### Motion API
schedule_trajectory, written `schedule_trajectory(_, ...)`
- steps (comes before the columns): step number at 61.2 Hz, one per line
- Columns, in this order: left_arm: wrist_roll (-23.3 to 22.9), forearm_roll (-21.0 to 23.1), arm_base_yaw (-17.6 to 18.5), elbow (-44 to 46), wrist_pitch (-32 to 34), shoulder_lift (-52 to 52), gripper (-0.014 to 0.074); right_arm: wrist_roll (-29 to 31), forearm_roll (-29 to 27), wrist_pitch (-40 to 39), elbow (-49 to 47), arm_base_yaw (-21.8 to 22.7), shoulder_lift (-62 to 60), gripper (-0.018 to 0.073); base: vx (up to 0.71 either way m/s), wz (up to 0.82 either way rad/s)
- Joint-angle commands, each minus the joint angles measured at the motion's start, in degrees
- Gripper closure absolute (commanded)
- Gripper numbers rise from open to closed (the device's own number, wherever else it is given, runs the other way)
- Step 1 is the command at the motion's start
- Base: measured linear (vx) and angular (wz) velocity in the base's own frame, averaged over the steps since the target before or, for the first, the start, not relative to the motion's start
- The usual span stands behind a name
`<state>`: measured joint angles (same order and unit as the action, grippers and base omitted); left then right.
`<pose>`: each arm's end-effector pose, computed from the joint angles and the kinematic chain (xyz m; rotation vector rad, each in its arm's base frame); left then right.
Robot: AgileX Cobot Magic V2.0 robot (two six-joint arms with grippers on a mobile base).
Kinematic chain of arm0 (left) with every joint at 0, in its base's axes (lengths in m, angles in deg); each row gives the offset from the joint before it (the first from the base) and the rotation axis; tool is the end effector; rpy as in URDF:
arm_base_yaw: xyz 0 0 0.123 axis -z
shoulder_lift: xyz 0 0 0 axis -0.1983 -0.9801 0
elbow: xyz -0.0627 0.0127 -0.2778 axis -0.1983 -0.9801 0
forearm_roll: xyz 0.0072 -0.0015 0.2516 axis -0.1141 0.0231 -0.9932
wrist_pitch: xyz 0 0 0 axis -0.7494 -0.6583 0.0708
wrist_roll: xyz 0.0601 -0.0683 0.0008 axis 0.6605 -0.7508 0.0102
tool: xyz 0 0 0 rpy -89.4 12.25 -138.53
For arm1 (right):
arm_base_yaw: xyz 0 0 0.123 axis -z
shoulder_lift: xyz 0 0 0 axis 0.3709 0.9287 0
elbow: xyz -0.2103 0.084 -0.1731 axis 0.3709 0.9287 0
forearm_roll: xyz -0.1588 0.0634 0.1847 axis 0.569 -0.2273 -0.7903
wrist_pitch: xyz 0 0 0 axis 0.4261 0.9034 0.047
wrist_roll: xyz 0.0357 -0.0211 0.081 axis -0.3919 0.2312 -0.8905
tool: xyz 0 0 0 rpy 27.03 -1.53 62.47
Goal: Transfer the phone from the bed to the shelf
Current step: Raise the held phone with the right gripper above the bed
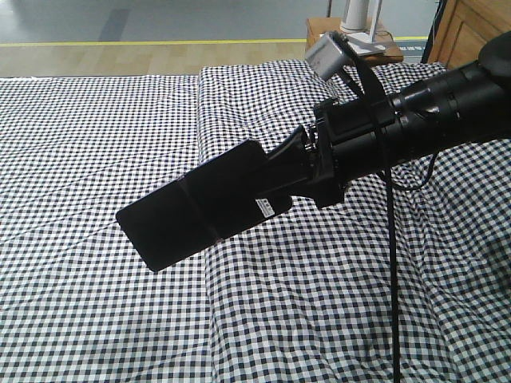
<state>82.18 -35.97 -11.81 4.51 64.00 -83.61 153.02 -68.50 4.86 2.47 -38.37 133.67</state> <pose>0.0527 -0.0005 0.1710 0.1147 1.8451 0.0827 0.2737 0.1616 0.3501 -1.2093 1.9221 1.1458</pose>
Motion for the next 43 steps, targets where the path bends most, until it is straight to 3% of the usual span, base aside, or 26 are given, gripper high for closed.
schedule_trajectory(1, -0.33, 0.52, 0.36, 1.32, 4.21, 0.23, 0.0595, 0.25, -4.83, 4.23, -1.63, 0.10, -2.52, 0.0561, 0.00, 0.00)
schedule_trajectory(43, -0.33, 0.52, 0.36, 1.32, 4.21, 0.23, 0.0595, 0.25, -4.83, 4.23, -1.63, 0.10, -2.52, 0.0561, 0.00, 0.00)
